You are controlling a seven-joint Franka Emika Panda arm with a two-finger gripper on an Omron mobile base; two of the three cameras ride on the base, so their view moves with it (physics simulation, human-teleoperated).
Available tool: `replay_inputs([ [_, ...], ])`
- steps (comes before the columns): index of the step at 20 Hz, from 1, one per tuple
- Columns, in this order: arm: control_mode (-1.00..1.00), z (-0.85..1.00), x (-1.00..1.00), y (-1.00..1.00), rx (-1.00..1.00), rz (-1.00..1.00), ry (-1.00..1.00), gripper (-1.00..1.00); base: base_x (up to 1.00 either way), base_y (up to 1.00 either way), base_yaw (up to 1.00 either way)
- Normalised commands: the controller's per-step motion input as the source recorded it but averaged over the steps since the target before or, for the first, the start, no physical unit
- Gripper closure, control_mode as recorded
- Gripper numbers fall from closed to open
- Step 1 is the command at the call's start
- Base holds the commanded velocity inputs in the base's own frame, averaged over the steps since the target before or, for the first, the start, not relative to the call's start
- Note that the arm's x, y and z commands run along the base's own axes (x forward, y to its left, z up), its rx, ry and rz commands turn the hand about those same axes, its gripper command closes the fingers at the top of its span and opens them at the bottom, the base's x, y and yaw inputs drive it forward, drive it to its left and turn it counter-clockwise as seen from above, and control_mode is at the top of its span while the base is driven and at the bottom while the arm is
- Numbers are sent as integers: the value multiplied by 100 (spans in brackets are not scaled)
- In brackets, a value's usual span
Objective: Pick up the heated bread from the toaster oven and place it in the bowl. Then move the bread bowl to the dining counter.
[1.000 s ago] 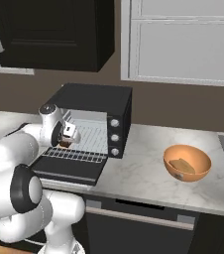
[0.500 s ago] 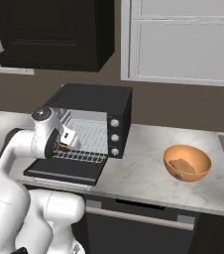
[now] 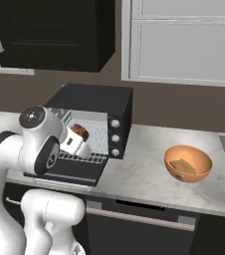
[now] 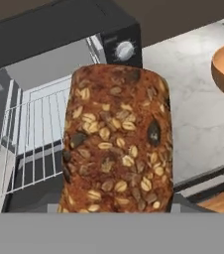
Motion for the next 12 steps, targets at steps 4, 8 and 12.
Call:
replay_inputs([
  [4, -100, 70, -87, -99, 3, -27, 0, 100, 0, 0, 0],
  [8, -100, -1, 21, -100, 0, -36, 14, 100, 0, 0, 0],
  [12, -100, -10, 60, -100, 0, -32, 19, 100, 0, 0, 0],
])
